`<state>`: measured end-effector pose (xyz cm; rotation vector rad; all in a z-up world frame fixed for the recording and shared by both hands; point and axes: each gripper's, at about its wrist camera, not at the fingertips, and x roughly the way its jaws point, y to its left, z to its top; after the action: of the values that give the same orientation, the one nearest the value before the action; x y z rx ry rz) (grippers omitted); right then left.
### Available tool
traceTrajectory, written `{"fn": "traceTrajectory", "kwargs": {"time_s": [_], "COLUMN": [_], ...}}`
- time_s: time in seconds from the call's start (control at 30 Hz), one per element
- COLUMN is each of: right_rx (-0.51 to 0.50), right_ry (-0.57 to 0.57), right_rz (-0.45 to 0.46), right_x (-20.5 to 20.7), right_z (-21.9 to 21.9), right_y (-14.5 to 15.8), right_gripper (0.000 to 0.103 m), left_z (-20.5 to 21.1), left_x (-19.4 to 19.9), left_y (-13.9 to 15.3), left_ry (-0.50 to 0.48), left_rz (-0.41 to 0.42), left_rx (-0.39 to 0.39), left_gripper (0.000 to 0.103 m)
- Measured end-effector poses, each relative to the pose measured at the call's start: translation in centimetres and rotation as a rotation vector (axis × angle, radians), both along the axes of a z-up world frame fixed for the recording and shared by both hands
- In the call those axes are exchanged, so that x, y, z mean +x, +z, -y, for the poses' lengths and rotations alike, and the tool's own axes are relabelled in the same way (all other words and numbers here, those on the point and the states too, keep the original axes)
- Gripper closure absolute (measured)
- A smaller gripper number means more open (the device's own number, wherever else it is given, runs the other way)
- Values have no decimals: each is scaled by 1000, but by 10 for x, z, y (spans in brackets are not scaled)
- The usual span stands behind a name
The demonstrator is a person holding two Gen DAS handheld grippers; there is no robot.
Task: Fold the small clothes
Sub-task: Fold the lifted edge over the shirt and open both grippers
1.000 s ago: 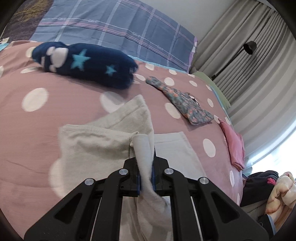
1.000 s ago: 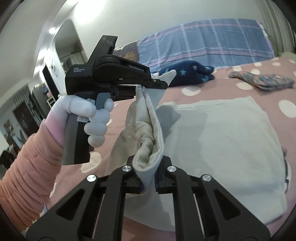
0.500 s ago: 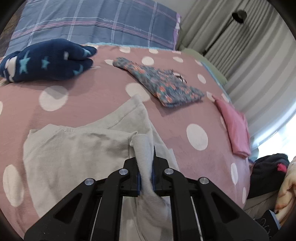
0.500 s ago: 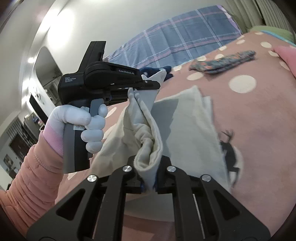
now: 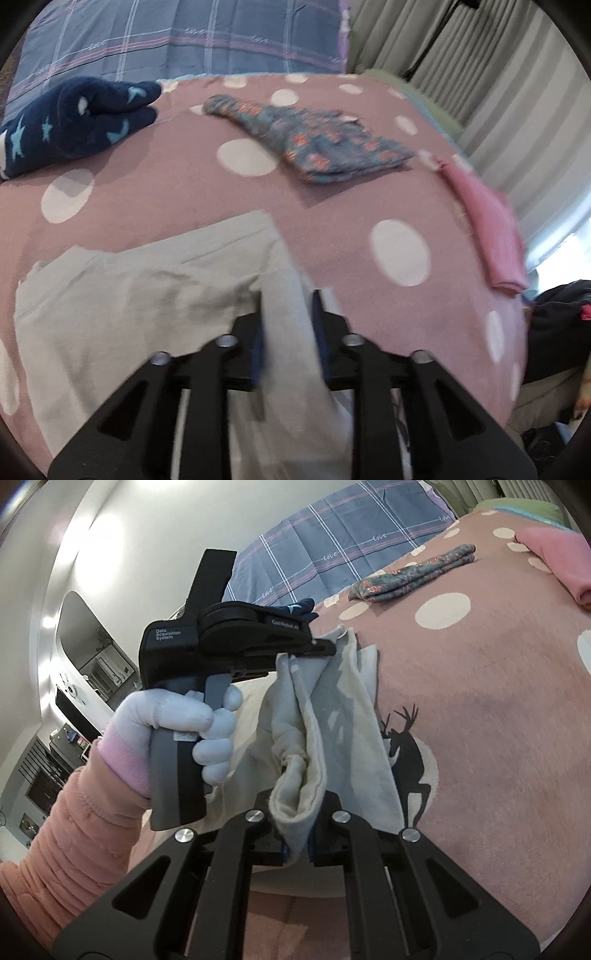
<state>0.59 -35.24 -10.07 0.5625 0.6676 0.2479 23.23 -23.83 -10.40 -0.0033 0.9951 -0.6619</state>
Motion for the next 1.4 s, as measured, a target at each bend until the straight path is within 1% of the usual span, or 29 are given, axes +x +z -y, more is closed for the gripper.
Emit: {"fn": "traceTrajectory", "kwargs": {"time_s": [0.03,0.07,0.1,0.17,0.2,0.23,0.27,0.33,0.43,0.5,0.57,0.63,0.7,0.77,0.83,0.9,0.97,1.03,1.1,1.2,1.27,1.33,1.37,1.4], "right_rx": [6,10,18,42,52,63,78,97,110,104,98,99,101,96,84,87,103,115,102,78,71,117,149,156], "right_ry": [3,4,4,4,3,3,4,4,4,3,3,1,-3,-5,-8,-12,-18,-27,-40,-57,-71,-84,-86,-86], "right_rz": [-6,-12,-24,-43,-46,-49,-53,-58,-65,-69,-70,-72,-70,-57,-41,-27,-14,-5,-10,-56,-108,-157,-169,-165], "right_x": [-1,0,0,1,1,1,0,0,-1,-1,0,1,1,1,1,1,0,-1,-1,-3,-5,-8,-9,-10], "right_z": [1,2,3,5,6,8,9,11,11,9,8,8,8,6,4,3,6,9,12,15,21,29,32,33], "right_y": [-1,-3,-5,-9,-9,-10,-10,-10,-9,-7,-4,-2,1,8,16,24,29,33,33,21,2,-17,-24,-26], "right_gripper": [97,97,97,97,97,97,97,97,96,96,96,96,96,96,97,97,97,98,98,98,98,98,98,98], "left_z": [-1,-1,-2,-6,-13,-19,-26,-48,-87,-118,-138,-155,-166,-171,-176,-176,-172,-167,-163,-166,-172,-178,-180,-180], "left_x": [-6,-11,-21,-41,-58,-70,-85,-120,-167,-200,-219,-233,-237,-234,-225,-218,-213,-215,-218,-222,-222,-220,-218,-217], "left_y": [9,18,33,55,69,77,84,89,74,52,32,10,-6,-14,-17,-18,-21,-24,-26,-26,-27,-30,-31,-31], "left_ry": [-14,-27,-42,-70,-90,-95,-98,-114,-130,-121,-96,-60,-29,25,85,115,117,110,107,128,151,156,157,158], "left_rz": [11,24,53,107,150,185,230,315,363,389,367,309,275,270,274,280,286,308,338,358,355,318,308,303], "left_rx": [-37,-54,-66,-81,-82,-68,-43,18,92,165,215,241,255,269,249,237,239,275,309,338,346,326,318,314], "left_gripper": [65,62,58,55,48,43,43,42,37,36,35,35,35,35,35,35,35,35,35,35,35,35,35,36]}}
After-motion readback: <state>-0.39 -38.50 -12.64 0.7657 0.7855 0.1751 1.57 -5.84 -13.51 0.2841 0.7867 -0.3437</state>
